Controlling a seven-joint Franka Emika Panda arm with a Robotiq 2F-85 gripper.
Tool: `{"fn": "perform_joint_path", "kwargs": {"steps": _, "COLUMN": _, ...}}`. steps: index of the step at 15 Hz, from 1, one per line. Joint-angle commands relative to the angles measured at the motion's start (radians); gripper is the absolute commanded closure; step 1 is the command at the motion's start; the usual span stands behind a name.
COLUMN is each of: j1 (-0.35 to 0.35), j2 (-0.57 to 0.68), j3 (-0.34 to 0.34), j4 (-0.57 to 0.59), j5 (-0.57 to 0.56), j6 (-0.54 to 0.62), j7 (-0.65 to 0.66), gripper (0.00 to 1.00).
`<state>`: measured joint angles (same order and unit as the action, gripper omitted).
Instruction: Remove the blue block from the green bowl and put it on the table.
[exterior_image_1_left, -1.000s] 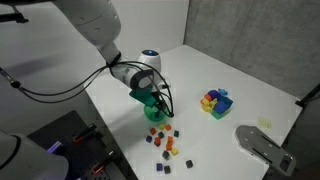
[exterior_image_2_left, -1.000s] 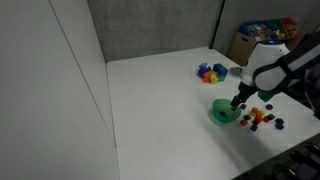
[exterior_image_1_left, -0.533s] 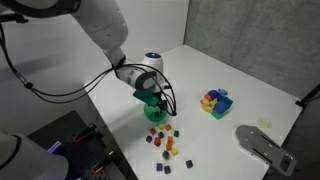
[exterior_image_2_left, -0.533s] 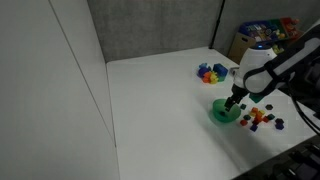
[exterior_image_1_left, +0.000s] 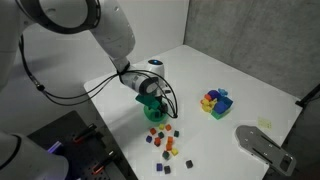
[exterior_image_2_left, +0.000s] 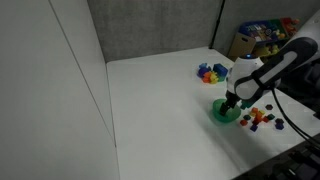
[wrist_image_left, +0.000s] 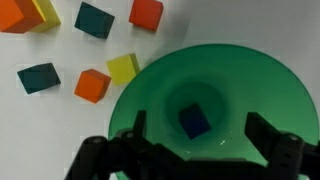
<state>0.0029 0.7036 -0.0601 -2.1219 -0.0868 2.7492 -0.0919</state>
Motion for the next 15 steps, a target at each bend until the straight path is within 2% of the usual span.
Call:
{"fn": "perform_joint_path", "kwargs": {"steps": 1, "j1": -0.002, "j2": 0.047, "j3": 0.003, "j4": 0.057, "j5": -0.014, "j6": -0.028, "j7": 0.003, "gripper": 0.08}}
{"fn": "perform_joint_path", "kwargs": {"steps": 2, "j1": -0.002, "j2": 0.056, "j3": 0.003, "j4": 0.065, "j5": -0.014, "j6": -0.030, "j7": 0.002, "gripper": 0.25}}
{"fn": "perform_joint_path", "kwargs": {"steps": 6, "j1": -0.003, "j2": 0.077, "j3": 0.003, "j4": 0.084, "j5": -0.015, "j6": -0.028, "j7": -0.001, "gripper": 0.60}}
{"fn": "perform_joint_path", "kwargs": {"steps": 10, "j1": -0.011, "j2": 0.045, "j3": 0.015, "j4": 0.066, "j5": -0.008, "j6": -0.041, "j7": -0.008, "gripper": 0.90}}
{"fn": "perform_joint_path", "kwargs": {"steps": 11, "j1": -0.017, "j2": 0.030, "j3": 0.021, "j4": 0.056, "j5": -0.004, "j6": -0.046, "j7": -0.013, "gripper": 0.93}}
{"fn": "perform_joint_path", "kwargs": {"steps": 12, "j1": -0.021, "j2": 0.015, "j3": 0.026, "j4": 0.045, "j5": -0.004, "j6": -0.042, "j7": -0.019, "gripper": 0.91}}
{"fn": "perform_joint_path", "kwargs": {"steps": 15, "j1": -0.030, "j2": -0.033, "j3": 0.030, "j4": 0.015, "j5": -0.002, "j6": -0.043, "j7": -0.024, "gripper": 0.91}}
